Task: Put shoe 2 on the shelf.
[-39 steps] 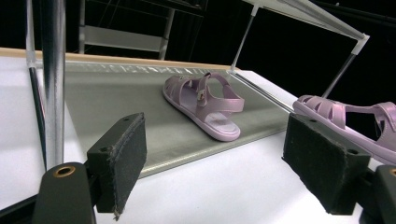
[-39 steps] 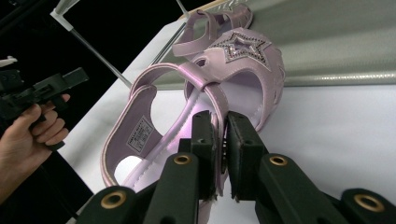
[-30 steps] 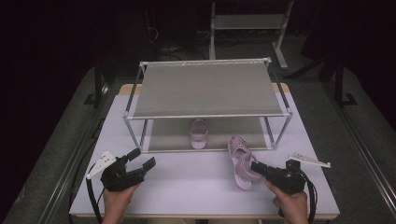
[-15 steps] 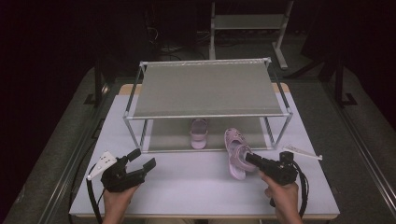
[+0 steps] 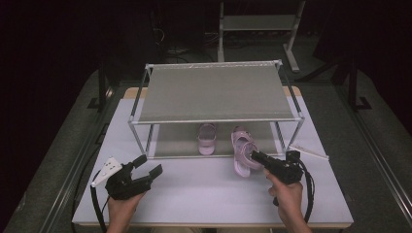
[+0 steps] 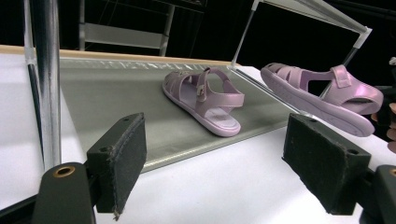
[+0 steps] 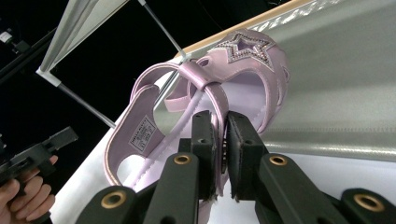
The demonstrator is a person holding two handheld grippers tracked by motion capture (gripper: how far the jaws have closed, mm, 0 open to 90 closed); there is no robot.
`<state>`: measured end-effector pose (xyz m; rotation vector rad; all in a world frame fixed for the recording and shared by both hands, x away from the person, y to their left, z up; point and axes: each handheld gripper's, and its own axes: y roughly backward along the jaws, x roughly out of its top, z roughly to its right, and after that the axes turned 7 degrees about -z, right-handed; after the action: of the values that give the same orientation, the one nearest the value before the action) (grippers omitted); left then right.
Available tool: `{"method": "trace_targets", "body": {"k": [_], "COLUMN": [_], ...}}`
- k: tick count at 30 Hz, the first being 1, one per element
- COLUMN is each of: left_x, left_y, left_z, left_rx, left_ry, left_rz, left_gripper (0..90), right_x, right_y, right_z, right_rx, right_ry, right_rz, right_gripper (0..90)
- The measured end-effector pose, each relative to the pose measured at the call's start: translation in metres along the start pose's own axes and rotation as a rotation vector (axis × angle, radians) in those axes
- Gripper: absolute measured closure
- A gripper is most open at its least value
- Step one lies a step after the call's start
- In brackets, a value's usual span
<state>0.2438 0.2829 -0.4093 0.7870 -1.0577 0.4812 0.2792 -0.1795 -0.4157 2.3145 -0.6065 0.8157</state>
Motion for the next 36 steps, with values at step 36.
{"method": "trace_targets", "body": {"k": [36], "left_x": [0.001], "left_y": [0.000], "left_z": [0.000], "left_rx": [-0.012], "left_ry": [-0.010], "left_rz": [-0.002], "left_gripper": [21.2], "right_x": [0.016], "right_y": [-0.057], "right_z": [0.014], "right_rx": [-0.042], "right_ry": [-0.055], "right_rz": [0.044], "right_gripper": [81.6]}}
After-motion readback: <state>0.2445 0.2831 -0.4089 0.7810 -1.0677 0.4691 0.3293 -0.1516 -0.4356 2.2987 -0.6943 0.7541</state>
